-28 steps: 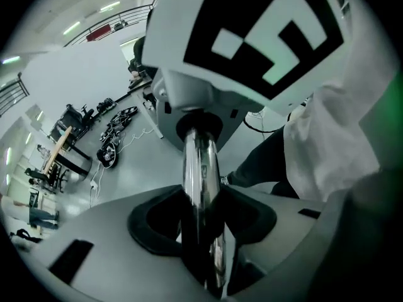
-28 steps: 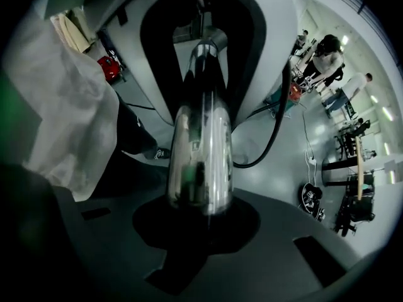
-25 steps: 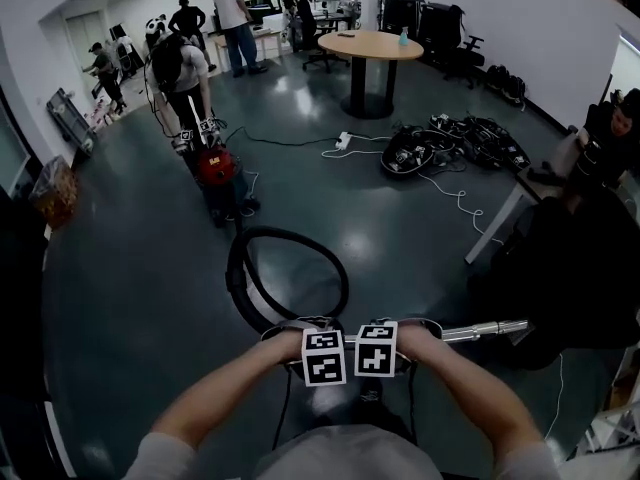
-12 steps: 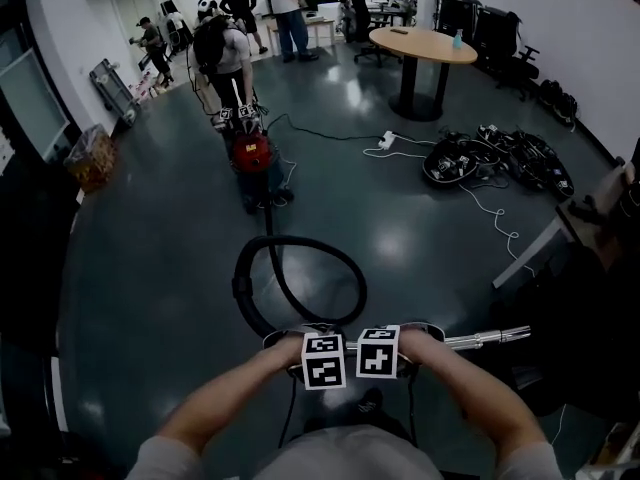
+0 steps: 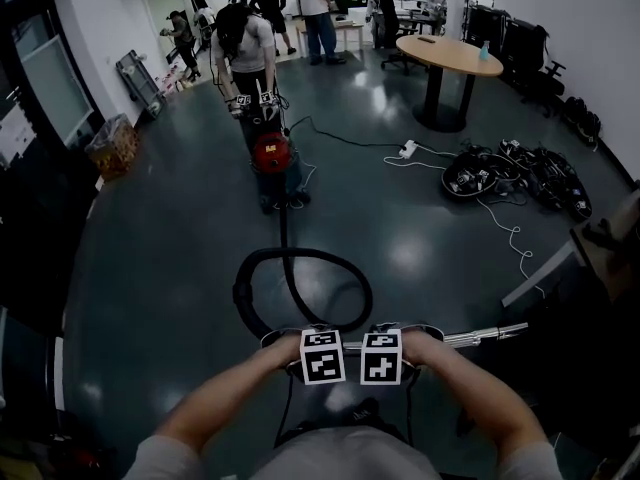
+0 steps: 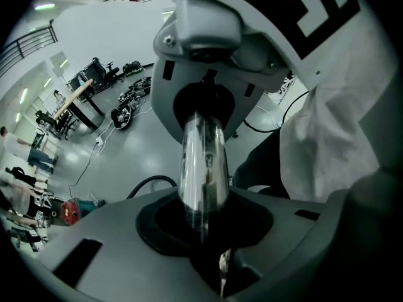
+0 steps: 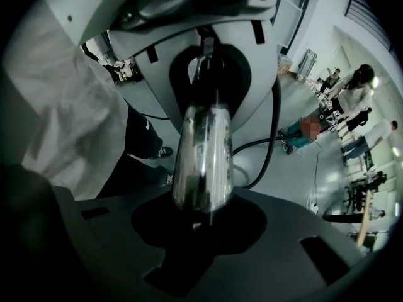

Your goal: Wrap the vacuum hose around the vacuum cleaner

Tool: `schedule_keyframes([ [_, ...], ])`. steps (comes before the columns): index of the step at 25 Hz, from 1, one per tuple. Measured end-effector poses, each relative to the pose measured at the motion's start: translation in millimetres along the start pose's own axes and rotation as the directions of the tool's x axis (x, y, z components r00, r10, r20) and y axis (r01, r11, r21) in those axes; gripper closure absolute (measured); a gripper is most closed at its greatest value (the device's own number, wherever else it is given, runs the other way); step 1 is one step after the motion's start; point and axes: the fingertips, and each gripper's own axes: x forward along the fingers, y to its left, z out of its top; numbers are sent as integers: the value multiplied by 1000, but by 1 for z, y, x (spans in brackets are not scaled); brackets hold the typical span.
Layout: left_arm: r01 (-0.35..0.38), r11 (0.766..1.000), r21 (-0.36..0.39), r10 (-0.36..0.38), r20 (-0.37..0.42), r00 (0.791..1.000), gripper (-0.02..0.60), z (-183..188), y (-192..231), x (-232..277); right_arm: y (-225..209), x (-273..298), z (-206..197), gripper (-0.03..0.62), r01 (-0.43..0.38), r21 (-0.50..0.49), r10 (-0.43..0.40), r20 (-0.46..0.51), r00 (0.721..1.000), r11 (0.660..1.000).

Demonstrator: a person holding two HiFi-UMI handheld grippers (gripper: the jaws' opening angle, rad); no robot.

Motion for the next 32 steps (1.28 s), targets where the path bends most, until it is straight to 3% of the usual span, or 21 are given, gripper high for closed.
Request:
schedule_keyframes([
  [5,-1,997,-82,3,15,1000,463,15,12,-4,-22,-30,-7,482,174,-54,-169,82,982,983],
  [12,-12,989,-147,23,72,997,468,35,35,-13,-53,-65,-22,453,395,-130,-386,86,918,910],
  [15,-3,990,-143,15,87,996,469,34,46,-12,-62,-69,-25,442,445,-153,-442,60,895,882],
  [20,7,995,-100,5,119,993,469,33,71,-11,-79,-81,-26,436,466,-143,-467,23,884,873],
  [23,-1,995,-96,13,116,993,470,18,93,-6,-95,-95,-22,436,495,-53,-494,28,869,867],
  [27,-2,991,-133,17,114,993,471,-12,123,-4,-126,-119,-9,436,503,178,-523,92,847,846],
  [32,46,976,-212,-6,185,983,470,-33,154,-6,-161,-122,0,436,456,428,-557,145,818,780],
])
